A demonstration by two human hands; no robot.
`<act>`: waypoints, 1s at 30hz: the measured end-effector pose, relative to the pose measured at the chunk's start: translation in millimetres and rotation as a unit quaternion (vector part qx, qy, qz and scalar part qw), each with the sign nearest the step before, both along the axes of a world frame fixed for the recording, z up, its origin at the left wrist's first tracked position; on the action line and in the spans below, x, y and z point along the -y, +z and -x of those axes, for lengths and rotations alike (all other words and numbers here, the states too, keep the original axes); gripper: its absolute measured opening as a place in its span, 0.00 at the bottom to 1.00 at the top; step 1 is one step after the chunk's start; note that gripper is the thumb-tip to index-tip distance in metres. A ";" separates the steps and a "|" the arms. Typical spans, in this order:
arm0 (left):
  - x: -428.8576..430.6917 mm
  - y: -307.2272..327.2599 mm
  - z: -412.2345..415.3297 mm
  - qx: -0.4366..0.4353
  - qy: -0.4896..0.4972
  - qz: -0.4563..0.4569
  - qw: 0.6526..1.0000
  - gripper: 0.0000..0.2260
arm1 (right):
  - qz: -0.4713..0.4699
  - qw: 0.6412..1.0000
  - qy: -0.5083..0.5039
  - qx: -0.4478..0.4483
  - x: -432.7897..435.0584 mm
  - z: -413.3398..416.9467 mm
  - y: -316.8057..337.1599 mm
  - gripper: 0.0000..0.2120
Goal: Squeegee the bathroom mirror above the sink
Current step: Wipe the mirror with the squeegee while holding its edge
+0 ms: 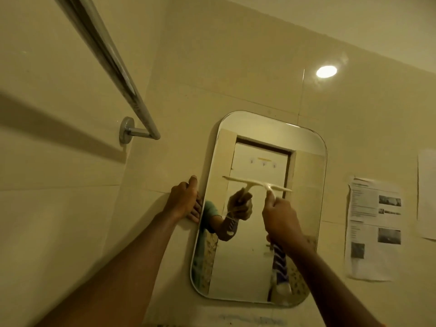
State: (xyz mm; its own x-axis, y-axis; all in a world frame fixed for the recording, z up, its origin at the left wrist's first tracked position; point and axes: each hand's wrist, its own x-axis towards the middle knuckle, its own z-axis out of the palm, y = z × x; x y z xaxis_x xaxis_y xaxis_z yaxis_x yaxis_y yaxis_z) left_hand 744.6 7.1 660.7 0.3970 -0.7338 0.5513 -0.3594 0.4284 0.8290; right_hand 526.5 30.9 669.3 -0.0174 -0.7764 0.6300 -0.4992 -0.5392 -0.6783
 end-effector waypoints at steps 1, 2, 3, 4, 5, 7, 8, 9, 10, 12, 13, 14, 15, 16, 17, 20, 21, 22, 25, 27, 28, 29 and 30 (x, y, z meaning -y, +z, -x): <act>0.9 -1.3 -0.3 -0.001 -0.006 0.001 1.000 0.30 | -0.019 1.000 -0.003 -0.008 -3.9 2.4 1.9 0.21; 2.1 -2.5 -0.7 0.002 -0.009 -0.001 1.000 0.30 | -0.025 1.000 0.000 -0.012 -7.1 3.9 10.7 0.20; 3.7 -3.3 -1.5 0.005 -0.008 0.000 1.000 0.30 | -0.012 1.000 0.008 -0.012 -9.8 4.4 25.2 0.20; 4.3 -3.6 -1.4 0.004 -0.002 0.002 1.000 0.29 | 0.017 1.000 0.017 -0.008 -11.3 3.9 44.9 0.19; 6.0 -3.5 -2.2 0.003 0.002 0.005 1.000 0.29 | 0.052 0.998 0.024 -0.002 -12.2 1.4 67.7 0.19; 9.7 -4.6 -4.6 0.002 0.009 0.008 1.000 0.29 | 0.101 0.994 0.033 0.006 -13.1 -9.7 113.6 0.17; 10.2 -4.9 -5.3 0.001 0.005 0.006 1.000 0.29 | 0.109 0.993 0.034 0.005 -12.2 -16.8 130.1 0.15; 10.2 -4.9 -5.9 -0.001 -0.002 0.003 1.000 0.29 | 0.112 0.993 0.030 0.003 -9.1 -23.5 140.2 0.14; 10.5 -4.2 -6.6 -0.002 -0.006 0.001 1.000 0.30 | 0.112 0.994 0.021 0.005 -4.0 -29.1 143.1 0.15; 11.5 -3.6 -6.7 -0.005 -0.016 -0.006 1.000 0.31 | 0.103 0.995 0.005 0.003 4.7 -34.1 128.7 0.19; 11.5 -3.2 -6.4 -0.008 -0.026 -0.011 1.000 0.32 | 0.099 0.995 0.010 -0.005 6.5 -33.9 113.5 0.20; 10.8 -2.8 -6.2 -0.016 -0.038 -0.017 0.999 0.33 | 0.095 0.995 0.017 -0.015 7.4 -32.5 95.5 0.20; 10.1 -2.6 -6.4 -0.024 -0.049 -0.024 0.998 0.34 | 0.087 0.996 0.023 -0.019 6.9 -30.3 75.2 0.20; 9.4 -2.6 -6.5 -0.033 -0.057 -0.029 0.997 0.34 | 0.075 0.997 0.029 -0.018 6.2 -27.7 53.6 0.20; 8.0 -3.2 -5.7 -0.037 -0.062 -0.028 0.997 0.34 | 0.063 0.997 0.033 -0.017 5.3 -25.3 31.6 0.20; 3.5 -5.5 -3.4 -0.035 -0.060 -0.011 0.998 0.32 | 0.023 0.999 0.017 -0.043 -0.5 -19.7 -23.2 0.20; 2.5 -6.2 -3.3 -0.033 -0.056 -0.005 0.998 0.31 | 0.011 0.998 0.018 -0.052 -3.2 -16.9 -29.9 0.19; 1.4 -6.9 -3.2 -0.031 -0.052 -0.001 0.998 0.31 | 0.004 0.998 0.024 -0.053 -6.5 -12.8 -27.8 0.19; 1.1 -7.7 -3.4 -0.026 -0.045 0.002 0.999 0.30 | 0.045 0.999 0.008 -0.009 -5.0 11.0 15.9 0.22; 0.6 -7.7 -2.4 -0.024 -0.040 0.005 0.999 0.29 | 0.082 0.996 -0.013 0.034 2.2 32.9 53.5 0.23; 0.8 -7.6 -2.3 -0.022 -0.039 0.007 0.999 0.29 | 0.083 0.995 -0.014 0.049 6.9 42.8 65.8 0.23; 1.0 -7.4 -2.1 -0.021 -0.040 0.009 0.999 0.29 | 0.077 0.995 -0.014 0.057 11.5 50.8 71.5 0.22; 1.6 -7.3 -2.2 -0.021 -0.041 0.011 0.999 0.29 | 0.066 0.996 -0.016 0.062 17.6 57.3 70.5 0.21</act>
